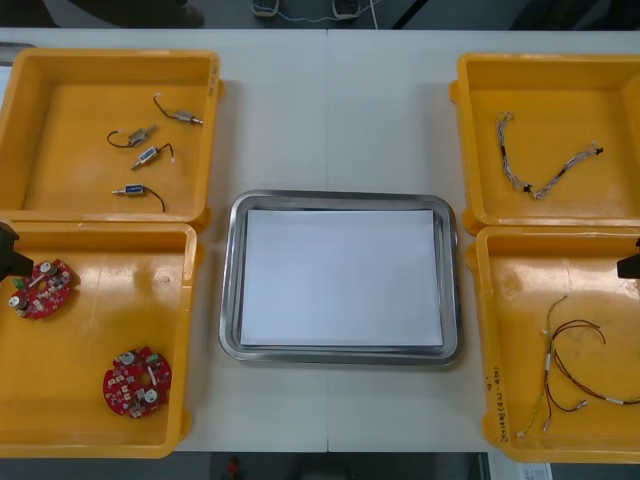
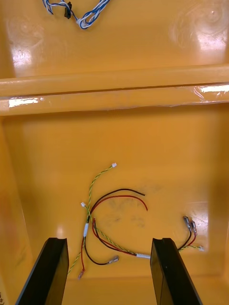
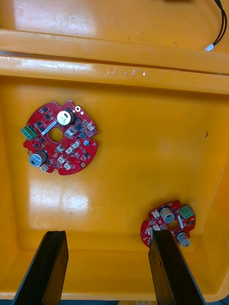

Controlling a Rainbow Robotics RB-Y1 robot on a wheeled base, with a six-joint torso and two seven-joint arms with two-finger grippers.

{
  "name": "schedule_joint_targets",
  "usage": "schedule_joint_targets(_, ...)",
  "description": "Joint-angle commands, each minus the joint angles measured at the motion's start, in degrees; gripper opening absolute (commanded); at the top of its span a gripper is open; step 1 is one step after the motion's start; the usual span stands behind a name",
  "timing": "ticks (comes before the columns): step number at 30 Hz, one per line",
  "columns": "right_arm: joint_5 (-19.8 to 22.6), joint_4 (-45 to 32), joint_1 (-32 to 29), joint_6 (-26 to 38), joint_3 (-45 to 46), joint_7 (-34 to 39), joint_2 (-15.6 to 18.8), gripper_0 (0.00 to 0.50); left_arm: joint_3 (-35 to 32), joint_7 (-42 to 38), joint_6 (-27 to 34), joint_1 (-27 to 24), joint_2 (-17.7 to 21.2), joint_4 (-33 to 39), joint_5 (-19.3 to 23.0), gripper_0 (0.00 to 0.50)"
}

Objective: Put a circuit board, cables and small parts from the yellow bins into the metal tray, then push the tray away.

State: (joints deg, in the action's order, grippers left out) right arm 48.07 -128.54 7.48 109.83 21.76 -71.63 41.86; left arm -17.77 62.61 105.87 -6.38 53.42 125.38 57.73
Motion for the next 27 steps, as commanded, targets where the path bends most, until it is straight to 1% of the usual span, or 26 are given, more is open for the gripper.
schedule_joint_targets(1, 0.45, -0.39, -0.36, 0.17, 0.92, 0.61, 2.17, 0.500, 0.64, 5.51, -0.49, -0.03, 2.47, 0.57, -0.51, 0.500)
schedule_joint_targets(27, 0.45, -0.39, -0.36, 0.17, 0.92, 0.61, 2.17, 0.500, 0.64, 5.51, -0.49, -0.03, 2.47, 0.57, -0.51, 0.500)
